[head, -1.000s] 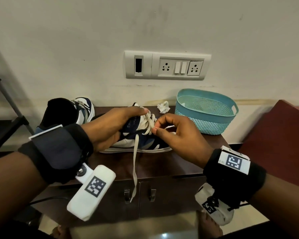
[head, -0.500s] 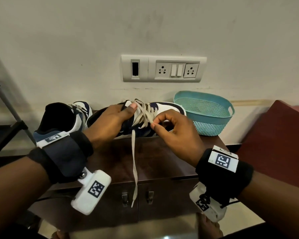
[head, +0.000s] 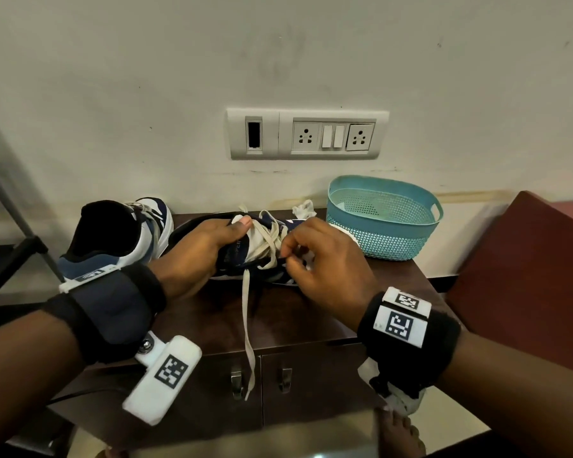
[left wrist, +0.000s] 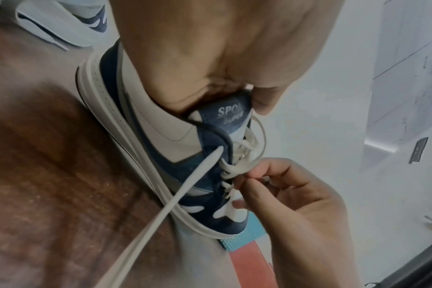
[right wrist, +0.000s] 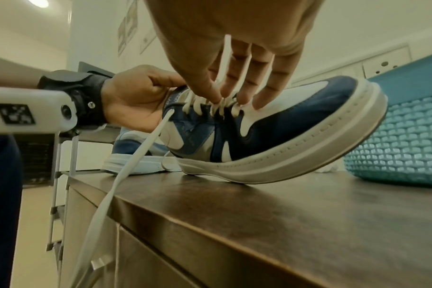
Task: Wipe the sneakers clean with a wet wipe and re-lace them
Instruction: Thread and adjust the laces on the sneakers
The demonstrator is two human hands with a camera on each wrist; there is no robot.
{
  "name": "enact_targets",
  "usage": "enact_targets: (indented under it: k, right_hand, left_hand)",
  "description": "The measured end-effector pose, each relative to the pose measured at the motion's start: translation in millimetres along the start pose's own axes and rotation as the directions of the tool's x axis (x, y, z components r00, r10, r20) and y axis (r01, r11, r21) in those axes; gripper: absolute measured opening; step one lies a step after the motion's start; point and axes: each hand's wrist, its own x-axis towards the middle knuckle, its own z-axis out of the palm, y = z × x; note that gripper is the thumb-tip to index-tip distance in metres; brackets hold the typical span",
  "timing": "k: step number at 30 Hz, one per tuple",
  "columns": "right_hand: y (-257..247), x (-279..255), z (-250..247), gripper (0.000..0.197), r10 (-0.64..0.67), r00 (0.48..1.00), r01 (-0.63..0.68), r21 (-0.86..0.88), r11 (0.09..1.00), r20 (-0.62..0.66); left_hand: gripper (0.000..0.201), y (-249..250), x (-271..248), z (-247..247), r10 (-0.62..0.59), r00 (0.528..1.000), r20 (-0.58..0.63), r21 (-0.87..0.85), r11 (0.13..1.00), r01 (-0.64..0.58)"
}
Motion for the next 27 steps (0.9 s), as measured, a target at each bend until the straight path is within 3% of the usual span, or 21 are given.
enact_targets:
  k: [8, 12, 19, 21, 23, 25, 27]
  right_hand:
    - [-3, 0, 2, 0.016, 0.078, 0.997, -0.076, -0.079, 0.994, 0.015]
    - [-8, 2, 6, 0.01, 0.097, 0.995, -0.098, -0.058, 0.994, -0.012]
    - [-15, 5, 7, 0.014, 0.196, 0.976, -0.178, -0.174, 0.968, 0.094]
    - [-14, 4, 6, 0.012, 0.211, 0.971, -0.203, -0.083, 0.976, 0.11]
    - [-13, 6, 4, 0.012, 0.25, 0.96, -0.264, 0.114, 0.958, 0.128]
    - [-11, 9, -1, 0.013, 0.291, 0.944, -0.327, 0.334, 0.884, 0.155]
    - [-11, 10, -7, 0.012, 0.324, 0.918, -0.396, 0.546, 0.738, 0.228]
  left_hand:
    - [0.043, 10, 5, 6, -0.095, 0.993, -0.071, -0.053, 0.994, 0.091]
    - [0.037, 11, 11, 7, -0.1, 0.99, -0.103, -0.046, 0.994, 0.096]
    - [0.038, 9, 13, 8, -0.09, 0.99, -0.109, -0.031, 0.996, 0.087]
    - [0.039, 8, 14, 8, -0.083, 0.989, -0.119, -0.025, 0.996, 0.081]
    - [0.041, 6, 14, 8, -0.063, 0.99, -0.125, -0.012, 0.998, 0.062]
    - [0.043, 3, 13, 8, -0.04, 0.992, -0.117, -0.005, 0.999, 0.04]
    - [0.042, 2, 13, 8, -0.024, 0.994, -0.108, -0.011, 1.0, 0.023]
